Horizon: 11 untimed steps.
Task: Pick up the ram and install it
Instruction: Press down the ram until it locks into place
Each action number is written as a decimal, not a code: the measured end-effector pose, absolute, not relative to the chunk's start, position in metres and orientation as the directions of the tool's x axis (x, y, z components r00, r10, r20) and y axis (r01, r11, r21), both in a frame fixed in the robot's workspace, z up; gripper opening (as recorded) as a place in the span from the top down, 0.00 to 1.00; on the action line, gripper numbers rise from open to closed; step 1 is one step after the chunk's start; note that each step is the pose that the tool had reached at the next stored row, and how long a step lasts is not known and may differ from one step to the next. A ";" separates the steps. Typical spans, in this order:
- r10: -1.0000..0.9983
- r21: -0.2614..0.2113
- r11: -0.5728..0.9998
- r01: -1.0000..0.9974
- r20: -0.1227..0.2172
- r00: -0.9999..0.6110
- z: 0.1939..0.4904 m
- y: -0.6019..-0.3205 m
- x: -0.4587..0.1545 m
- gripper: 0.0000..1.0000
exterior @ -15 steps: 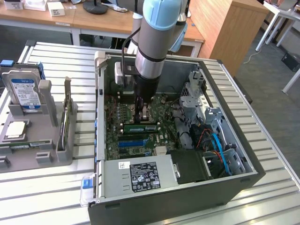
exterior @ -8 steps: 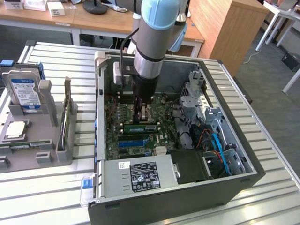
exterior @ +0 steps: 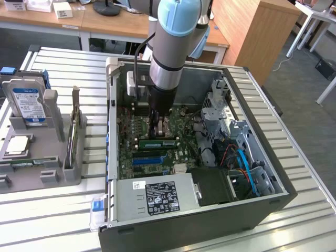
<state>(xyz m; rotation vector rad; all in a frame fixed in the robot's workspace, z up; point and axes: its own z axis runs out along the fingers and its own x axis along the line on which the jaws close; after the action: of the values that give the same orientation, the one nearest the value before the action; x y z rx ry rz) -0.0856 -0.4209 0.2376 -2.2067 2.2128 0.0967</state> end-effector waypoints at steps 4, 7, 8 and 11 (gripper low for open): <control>-0.999 0.033 0.002 -0.999 -0.054 -0.004 0.237 -0.421 -0.086 0.89; -0.999 0.033 0.002 -0.999 -0.055 -0.004 0.237 -0.420 -0.087 0.89; -0.999 0.033 0.002 -0.999 -0.054 -0.004 0.237 -0.420 -0.087 0.89; -0.999 0.033 0.002 -0.999 -0.054 -0.004 0.237 -0.420 -0.087 0.89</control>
<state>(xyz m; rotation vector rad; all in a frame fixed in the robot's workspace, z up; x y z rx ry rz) -0.0867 -0.4200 0.2369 -2.2067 2.2129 0.0966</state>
